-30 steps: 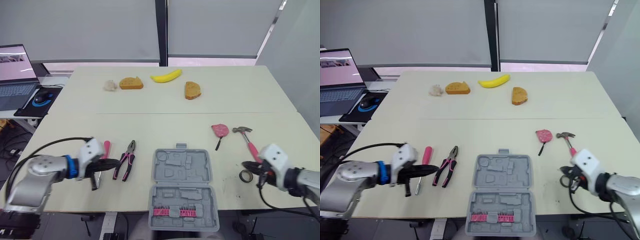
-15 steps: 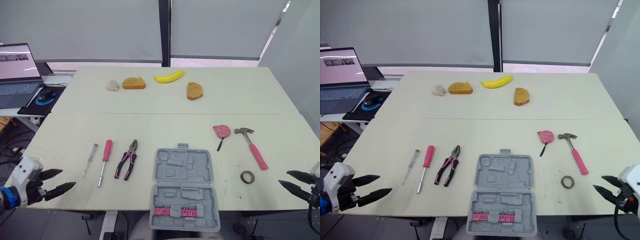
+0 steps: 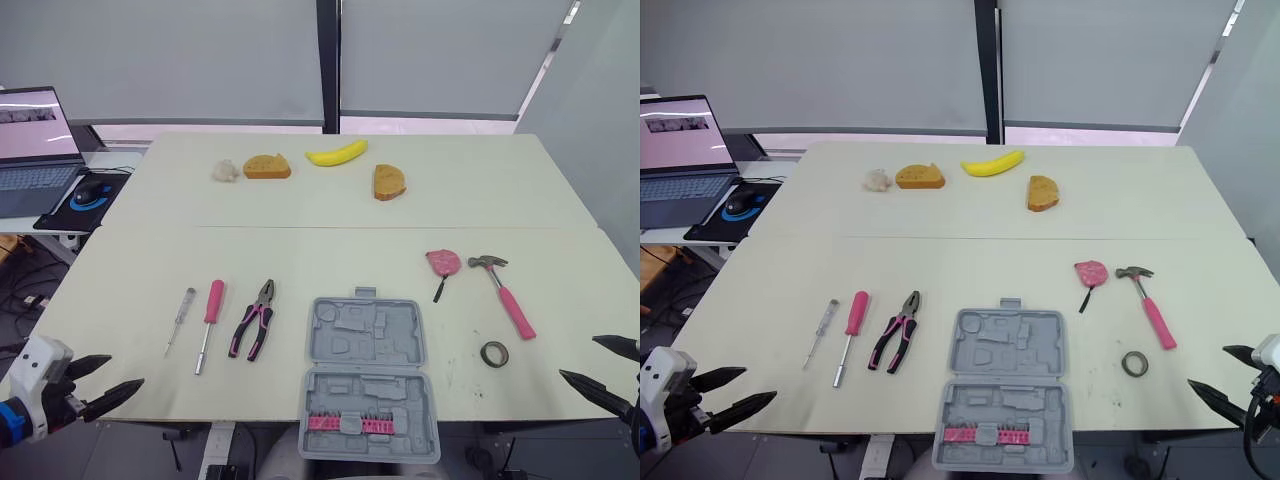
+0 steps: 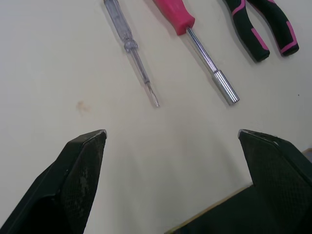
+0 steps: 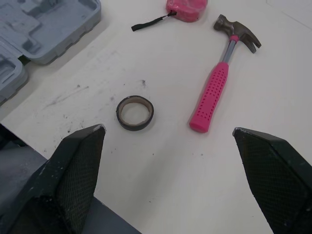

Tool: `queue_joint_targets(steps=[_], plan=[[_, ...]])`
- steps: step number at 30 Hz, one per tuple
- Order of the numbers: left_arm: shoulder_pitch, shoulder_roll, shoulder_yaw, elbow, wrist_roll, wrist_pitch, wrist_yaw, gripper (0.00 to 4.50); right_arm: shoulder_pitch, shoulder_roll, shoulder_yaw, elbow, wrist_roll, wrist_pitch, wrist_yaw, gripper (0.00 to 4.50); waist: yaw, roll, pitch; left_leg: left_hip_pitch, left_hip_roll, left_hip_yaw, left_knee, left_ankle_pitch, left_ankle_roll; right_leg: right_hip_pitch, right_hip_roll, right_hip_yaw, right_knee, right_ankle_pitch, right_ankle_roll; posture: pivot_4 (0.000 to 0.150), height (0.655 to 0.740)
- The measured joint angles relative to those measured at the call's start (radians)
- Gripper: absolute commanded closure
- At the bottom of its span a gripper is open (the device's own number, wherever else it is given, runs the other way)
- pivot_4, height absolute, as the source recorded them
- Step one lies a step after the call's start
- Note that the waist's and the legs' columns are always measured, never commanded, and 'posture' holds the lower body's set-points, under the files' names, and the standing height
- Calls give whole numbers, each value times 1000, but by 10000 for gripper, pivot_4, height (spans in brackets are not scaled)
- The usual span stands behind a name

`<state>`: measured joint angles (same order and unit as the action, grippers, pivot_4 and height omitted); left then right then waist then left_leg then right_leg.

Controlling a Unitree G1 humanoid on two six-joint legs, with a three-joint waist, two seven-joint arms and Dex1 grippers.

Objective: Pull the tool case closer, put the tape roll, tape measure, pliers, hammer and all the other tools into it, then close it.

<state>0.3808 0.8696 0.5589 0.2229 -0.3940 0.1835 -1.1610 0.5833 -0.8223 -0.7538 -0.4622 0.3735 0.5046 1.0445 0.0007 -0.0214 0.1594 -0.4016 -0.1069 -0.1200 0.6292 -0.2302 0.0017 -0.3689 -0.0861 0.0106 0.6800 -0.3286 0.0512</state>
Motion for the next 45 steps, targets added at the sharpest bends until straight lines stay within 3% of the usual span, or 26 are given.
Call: queue_joint_targets(steps=[10, 13, 16, 23, 29, 41, 45], plan=[[-106, 0, -164, -330, -41, 8, -56, 0, -19, -19, 129, -17, -57, -60, -15, 318, 20, 0, 0, 0, 0, 1, 0, 0, 0, 0, 0, 0, -1, 0, 0, 1500, 7400], [-179, 0, -260, -409, -46, 13, -81, 0, -23, 0, 189, -53, -74, -73, -36, 6341, 19, 0, 0, 0, 0, 1, 0, 0, 0, 0, 0, 0, 0, 0, 0, 1500, 7400], [-252, 0, -342, -481, -67, 33, -99, 0, -21, 18, 254, -87, -90, -89, -58, 16266, 19, 1, 0, 0, 0, 1, 0, 0, 0, 0, 0, 0, 0, 0, 0, 1500, 7400], [-409, -24, -493, -543, -91, 61, -130, 0, -119, 52, 427, -31, -197, -131, -164, 16266, 13, 0, 0, 1, 0, 2, 0, 0, 0, 1, 1, 0, 0, 0, 0, 1500, 7400], [-495, -66, -585, -552, -101, 58, -185, 0, -198, 91, 543, 123, -261, -175, -231, 16266, 13, 1, 0, 1, -1, 1, 0, 0, 0, 6, 1, 0, 1, 1, 1, 1500, 7400], [-537, -107, -661, -550, -93, 4, -222, 0, -211, 95, 586, 208, -279, -209, -266, 16266, 1, 1, 0, 3, -1, -1, 1, 0, 0, 10, 1, -2, 0, 1, 1, 1500, 7400], [-537, -107, -661, -550, -93, 6, -217, 0, -216, 96, 600, 231, -279, -216, -269, 23943, -1, 1, 0, 3, -1, -1, 1, 0, 0, 11, 1, -3, 0, 1, 1, 1500, 7400]])
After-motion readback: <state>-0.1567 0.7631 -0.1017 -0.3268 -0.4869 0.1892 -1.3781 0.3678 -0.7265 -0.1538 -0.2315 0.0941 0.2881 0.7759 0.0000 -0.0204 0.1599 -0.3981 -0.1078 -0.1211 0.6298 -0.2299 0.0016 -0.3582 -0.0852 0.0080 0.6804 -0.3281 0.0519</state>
